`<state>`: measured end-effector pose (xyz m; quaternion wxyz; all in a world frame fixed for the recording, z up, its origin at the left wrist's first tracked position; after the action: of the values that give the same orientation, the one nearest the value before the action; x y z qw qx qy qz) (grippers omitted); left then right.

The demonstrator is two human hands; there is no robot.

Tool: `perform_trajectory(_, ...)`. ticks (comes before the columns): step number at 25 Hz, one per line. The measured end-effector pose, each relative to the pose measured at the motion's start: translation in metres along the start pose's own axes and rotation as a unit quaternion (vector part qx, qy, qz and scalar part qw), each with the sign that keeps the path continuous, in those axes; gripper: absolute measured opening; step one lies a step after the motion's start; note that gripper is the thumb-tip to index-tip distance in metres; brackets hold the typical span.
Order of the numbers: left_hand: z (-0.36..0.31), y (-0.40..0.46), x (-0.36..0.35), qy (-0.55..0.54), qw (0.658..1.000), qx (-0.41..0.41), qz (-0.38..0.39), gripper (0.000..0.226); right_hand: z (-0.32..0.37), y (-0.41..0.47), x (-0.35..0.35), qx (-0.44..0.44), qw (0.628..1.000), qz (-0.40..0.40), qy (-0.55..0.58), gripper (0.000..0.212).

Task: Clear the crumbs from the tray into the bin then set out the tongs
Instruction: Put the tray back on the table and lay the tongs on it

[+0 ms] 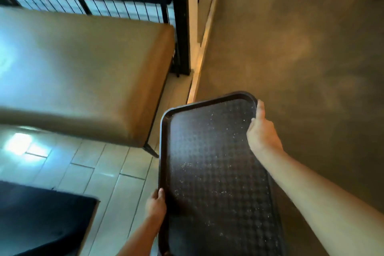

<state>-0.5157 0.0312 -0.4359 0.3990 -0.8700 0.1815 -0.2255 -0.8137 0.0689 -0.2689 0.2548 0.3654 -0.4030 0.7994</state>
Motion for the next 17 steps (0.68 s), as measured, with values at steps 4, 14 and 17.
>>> perform_trajectory(4,-0.08,-0.076,0.053,-0.054,0.996,-0.049,0.058,0.029,0.077,-0.059,0.081,0.082,0.996,-0.039,0.024,0.061)
perform_trajectory(14,-0.202,-0.167,0.131,-0.066,0.975,-0.182,-0.109,0.032,0.197,-0.143,0.206,0.229,0.961,-0.121,0.093,0.059)
perform_trajectory(17,-0.236,-0.197,0.15,-0.07,0.963,-0.219,-0.138,0.034,0.229,-0.164,0.24,0.285,0.943,-0.134,0.107,0.056)
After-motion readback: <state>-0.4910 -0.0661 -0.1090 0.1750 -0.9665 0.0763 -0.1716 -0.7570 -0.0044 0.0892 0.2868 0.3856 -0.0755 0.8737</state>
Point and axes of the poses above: each hand's wrist, its own y-axis towards the middle knuckle, its own x-axis out of the back of the hand, z = x × y, the point moved 1 cm from there along y, towards the middle knuckle, and after that the axes turned 8 degrees about z, right-handed, at the moved point
